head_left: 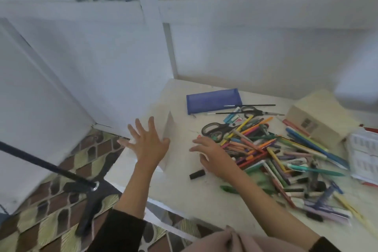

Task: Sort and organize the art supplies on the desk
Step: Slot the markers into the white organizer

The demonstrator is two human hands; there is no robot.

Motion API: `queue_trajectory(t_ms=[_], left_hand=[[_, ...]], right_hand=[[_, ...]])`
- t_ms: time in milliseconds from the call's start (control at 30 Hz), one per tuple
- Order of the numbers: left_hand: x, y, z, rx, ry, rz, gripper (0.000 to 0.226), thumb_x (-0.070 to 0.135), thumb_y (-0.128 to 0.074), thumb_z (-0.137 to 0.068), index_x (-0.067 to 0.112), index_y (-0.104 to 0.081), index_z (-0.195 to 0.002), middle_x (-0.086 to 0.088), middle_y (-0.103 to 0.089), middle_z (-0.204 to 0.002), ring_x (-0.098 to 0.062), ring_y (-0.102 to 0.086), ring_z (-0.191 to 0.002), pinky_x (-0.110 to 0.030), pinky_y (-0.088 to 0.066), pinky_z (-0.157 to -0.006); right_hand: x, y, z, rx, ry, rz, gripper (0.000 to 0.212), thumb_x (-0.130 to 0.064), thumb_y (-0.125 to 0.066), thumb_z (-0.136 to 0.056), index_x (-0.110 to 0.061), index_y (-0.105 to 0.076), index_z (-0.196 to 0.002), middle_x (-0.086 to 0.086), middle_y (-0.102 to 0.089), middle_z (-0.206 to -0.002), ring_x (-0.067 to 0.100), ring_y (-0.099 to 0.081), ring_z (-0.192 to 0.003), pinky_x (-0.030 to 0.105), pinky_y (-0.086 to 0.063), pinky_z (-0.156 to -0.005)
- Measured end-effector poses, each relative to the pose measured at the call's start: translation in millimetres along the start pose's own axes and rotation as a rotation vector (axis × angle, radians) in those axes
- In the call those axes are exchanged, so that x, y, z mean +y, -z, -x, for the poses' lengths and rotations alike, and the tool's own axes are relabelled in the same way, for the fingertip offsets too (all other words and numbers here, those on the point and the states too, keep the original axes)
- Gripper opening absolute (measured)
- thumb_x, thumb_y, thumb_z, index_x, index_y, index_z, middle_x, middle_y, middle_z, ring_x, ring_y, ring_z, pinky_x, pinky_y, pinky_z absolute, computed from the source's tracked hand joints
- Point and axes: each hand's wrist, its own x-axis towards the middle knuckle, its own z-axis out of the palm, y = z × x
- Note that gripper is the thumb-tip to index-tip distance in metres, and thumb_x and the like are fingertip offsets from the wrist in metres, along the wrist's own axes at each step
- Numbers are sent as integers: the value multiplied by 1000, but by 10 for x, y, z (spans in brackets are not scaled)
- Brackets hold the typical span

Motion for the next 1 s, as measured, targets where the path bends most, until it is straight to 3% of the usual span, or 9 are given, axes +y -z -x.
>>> queue_trajectory(t_ms=[133, 267, 367, 467, 567, 667, 833, 900, 1000], left_hand=[[-195, 7, -142, -125, -1, 179, 85, 56, -57, -79, 31, -11, -146, -13, -19, -150, -40, -26, -133, -58, -28, -103], [-354, 74, -257, -56, -87, 484, 84, 48, -68, -69, 35, -25, -140, -6, -37, -136, -32, -41, -122, -49, -41, -97], [-405, 134, -359, -70, -142, 935, 76, 36, -60, -63, 39, -30, -133, 1, -38, -127, -26, -44, -118, -52, -45, -96], [-398, 174, -411, -142, -246, 1228, 75, 34, -55, -67, 49, -26, -134, -1, -40, -126, -23, -46, -117, -48, -49, -95], [-396, 145, -435, -229, -347, 1303, 86, 47, -56, -68, 46, -14, -143, 2, -38, -132, -13, -46, -120, -35, -50, -94], [-415, 49, -447, -257, -398, 1227, 96, 52, -61, -75, 40, -2, -149, 9, -29, -142, -8, -37, -132, -38, -42, -105], [-369, -146, -406, -234, -406, 1220, 96, 60, -62, -81, 28, -3, -150, -3, -33, -146, -19, -36, -135, -53, -36, -108], [-311, -205, -351, -198, -393, 1224, 102, 63, -60, -80, 25, 3, -150, -8, -26, -149, -22, -31, -138, -54, -33, -110], [-234, -324, -262, -128, -354, 1235, 104, 69, -56, -79, 22, 4, -150, -9, -22, -150, -24, -26, -140, -56, -31, -110]], right_hand=[[-191, -437, -250, 8, -155, -37, 36, 6, -53, -81, -10, -67, -110, 12, -56, -129, 28, -46, -124, 27, -31, -103], [-340, -571, -420, 55, -341, -134, 38, -4, -53, -89, -10, -56, -127, 9, -53, -132, 22, -46, -125, 13, -24, -100], [-452, -464, -557, 148, -495, -320, 46, -19, -51, -96, -9, -40, -140, 8, -53, -132, 19, -50, -120, 23, -36, -99], [-627, -317, -728, 147, -522, -551, 41, -17, -43, -99, -16, -42, -140, 0, -59, -125, 12, -57, -110, 29, -47, -96], [-737, -196, -833, 182, -485, -626, 42, 0, -40, -92, -23, -55, -125, -8, -64, -111, 4, -61, -101, 28, -54, -86], [-722, -141, -843, 137, -462, -597, 44, 4, -42, -87, -17, -59, -122, -6, -65, -114, 6, -61, -104, 14, -50, -81], [-675, -165, -785, 29, -454, -573, 66, 8, -38, -85, -23, -37, -144, -13, -54, -128, 3, -52, -114, 3, -40, -85], [-647, -181, -768, 26, -460, -549, 71, 11, -36, -83, -21, -31, -146, -11, -48, -129, 4, -46, -116, -4, -35, -81], [-578, -223, -707, 7, -460, -497, 72, 12, -39, -81, -18, -29, -145, -3, -47, -132, 10, -45, -117, -3, -36, -81]])
